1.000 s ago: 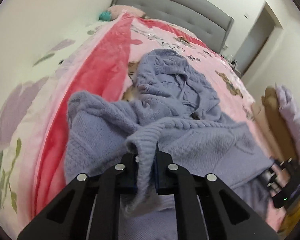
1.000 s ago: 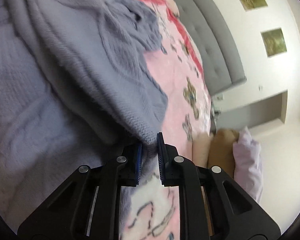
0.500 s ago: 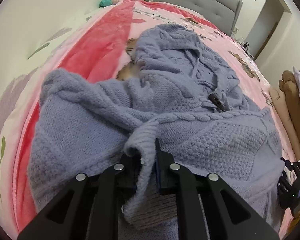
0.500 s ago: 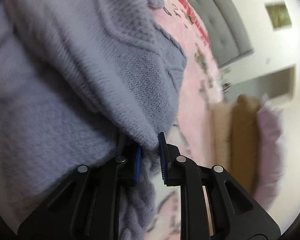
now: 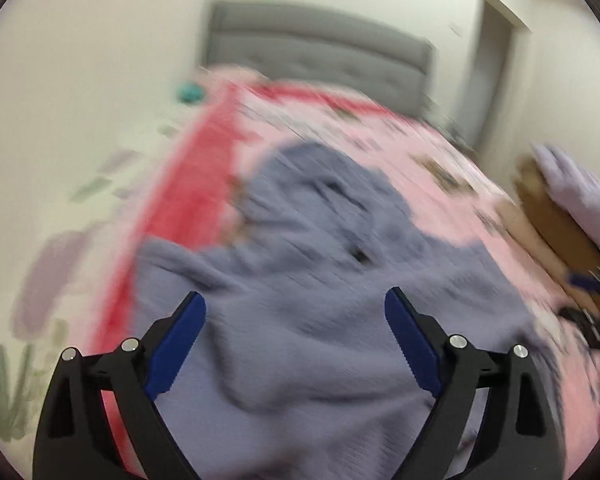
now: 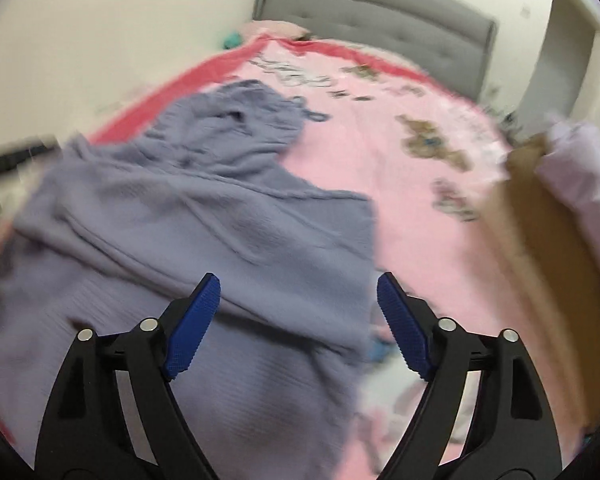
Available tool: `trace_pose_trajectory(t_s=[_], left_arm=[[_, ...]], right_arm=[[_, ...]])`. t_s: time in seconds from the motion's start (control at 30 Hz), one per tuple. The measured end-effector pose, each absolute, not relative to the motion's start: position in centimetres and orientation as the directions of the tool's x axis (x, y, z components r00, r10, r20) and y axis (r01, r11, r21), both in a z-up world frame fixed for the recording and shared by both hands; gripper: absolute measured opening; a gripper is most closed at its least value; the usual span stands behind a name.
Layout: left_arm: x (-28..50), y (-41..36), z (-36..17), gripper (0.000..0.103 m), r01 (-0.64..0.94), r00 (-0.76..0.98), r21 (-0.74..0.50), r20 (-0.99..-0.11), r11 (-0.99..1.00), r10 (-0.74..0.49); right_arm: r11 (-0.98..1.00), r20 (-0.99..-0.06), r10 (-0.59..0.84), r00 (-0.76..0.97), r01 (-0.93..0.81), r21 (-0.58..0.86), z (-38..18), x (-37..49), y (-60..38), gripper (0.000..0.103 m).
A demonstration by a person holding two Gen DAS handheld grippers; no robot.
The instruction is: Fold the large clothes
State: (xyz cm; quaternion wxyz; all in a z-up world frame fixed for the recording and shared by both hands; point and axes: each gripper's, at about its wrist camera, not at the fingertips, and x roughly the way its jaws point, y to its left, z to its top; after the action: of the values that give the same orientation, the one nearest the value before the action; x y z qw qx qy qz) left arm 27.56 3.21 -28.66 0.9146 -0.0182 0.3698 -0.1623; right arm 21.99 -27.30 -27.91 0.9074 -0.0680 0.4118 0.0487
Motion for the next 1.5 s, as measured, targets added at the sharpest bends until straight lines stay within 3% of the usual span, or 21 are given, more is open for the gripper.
trace_pose_trajectory(t_s=[0.03, 0.1, 0.17, 0.27, 0.37, 0.57, 0.67, 0.77, 0.87, 0.93, 1.0, 1.03, 1.1, 1.2, 1.3, 1.4, 1.5], left_arm=[[27.6, 2.6, -29.4, 0.09, 0.296, 0.656, -0.146, -0.687, 0.944, -0.312], [28.0, 1.7, -31.2, 0.09, 0.259, 0.639, -0.131, -0.72, 0.957, -0.272], [28.4, 1.7, -32.8, 0.09, 0.218, 0.6, -0.144, -0.76, 0.965, -0.249], [28.8, 2.1, -35.6, 0.09, 0.178, 0.536, -0.126, -0.819, 0.976, -0.203], [27.9, 2.1, -36.5, 0.09, 0.234, 0.566, -0.071, -0.801, 0.97, -0.195], [28.0, 2.4, -36.7, 0.09, 0.254, 0.565, -0.056, -0.801, 0.966, -0.195], [28.1, 2.1, -36.2, 0.09, 0.243, 0.56, -0.043, -0.809, 0.969, -0.176], [27.9, 1.3, -35.0, 0.09, 0.236, 0.573, -0.013, -0.806, 0.972, -0.15], [27.2, 0.8, -31.7, 0.092, 0.242, 0.68, 0.015, -0.716, 0.97, -0.158], [27.1, 0.5, -29.9, 0.096, 0.239, 0.748, 0.017, -0.641, 0.971, -0.173], [28.7, -0.3, -29.7, 0.097, 0.282, 0.721, -0.031, -0.653, 0.959, -0.233], [29.7, -0.8, -30.3, 0.097, 0.299, 0.675, -0.055, -0.694, 0.953, -0.251], [32.1, -1.1, -32.5, 0.097, 0.28, 0.573, -0.1, -0.78, 0.955, -0.251], [34.0, 0.1, -35.2, 0.097, 0.193, 0.506, -0.161, -0.829, 0.968, -0.239], [33.8, 0.0, -36.9, 0.097, 0.207, 0.498, -0.114, -0.843, 0.972, -0.204], [33.3, -1.1, -37.6, 0.097, 0.239, 0.511, -0.021, -0.847, 0.971, -0.144], [33.4, -1.1, -37.2, 0.097, 0.225, 0.492, -0.012, -0.861, 0.974, -0.125]], right_arm=[[0.988, -0.77, 0.062, 0.635, -0.147, -0.041, -28.9, 23.1, -27.3, 0.052], [0.991, -0.809, 0.094, 0.581, -0.131, 0.021, -30.8, 24.4, -27.7, 0.038], [0.991, -0.834, 0.131, 0.536, -0.087, 0.099, -33.0, 24.8, -27.7, 0.038], [0.997, -0.866, 0.077, 0.494, -0.026, 0.074, -35.8, 24.9, -27.8, 0.038], [0.996, -0.866, 0.079, 0.493, -0.011, 0.085, -37.2, 24.5, -28.1, 0.039], [0.998, -0.89, -0.017, 0.456, -0.043, -0.042, -37.4, 24.9, -26.9, 0.043], [0.992, -0.896, -0.083, 0.436, -0.053, -0.117, -37.4, 25.1, -26.4, 0.055], [0.998, -0.903, -0.039, 0.428, -0.024, -0.055, -36.0, 25.6, -27.2, 0.055], [0.995, -0.793, 0.097, 0.602, -0.026, 0.101, -31.6, 25.1, -28.2, 0.057], [0.993, -0.714, 0.102, 0.693, -0.031, 0.113, -29.2, 25.9, -28.4, 0.072], [0.995, -0.727, 0.089, 0.681, -0.032, 0.091, -29.2, 28.1, -28.5, 0.067], [0.998, -0.753, 0.06, 0.656, -0.036, 0.048, -29.9, 30.1, -28.6, 0.06], [0.999, -0.797, 0.041, 0.603, -0.048, 0.015, -31.6, 32.8, -29.2, 0.057], [0.996, -0.865, 0.083, 0.494, -0.014, 0.087, -34.7, 35.9, -30.9, 0.051], [0.993, -0.932, 0.083, 0.353, 0.048, 0.106, -38.7, 37.7, -32.4, 0.039], [0.993, -0.932, 0.078, 0.355, 0.051, 0.103, -40.0, 37.3, -32.5, 0.04], [0.998, -0.938, 0.042, 0.343, 0.024, 0.054, -39.9, 37.4, -31.5, 0.042]])
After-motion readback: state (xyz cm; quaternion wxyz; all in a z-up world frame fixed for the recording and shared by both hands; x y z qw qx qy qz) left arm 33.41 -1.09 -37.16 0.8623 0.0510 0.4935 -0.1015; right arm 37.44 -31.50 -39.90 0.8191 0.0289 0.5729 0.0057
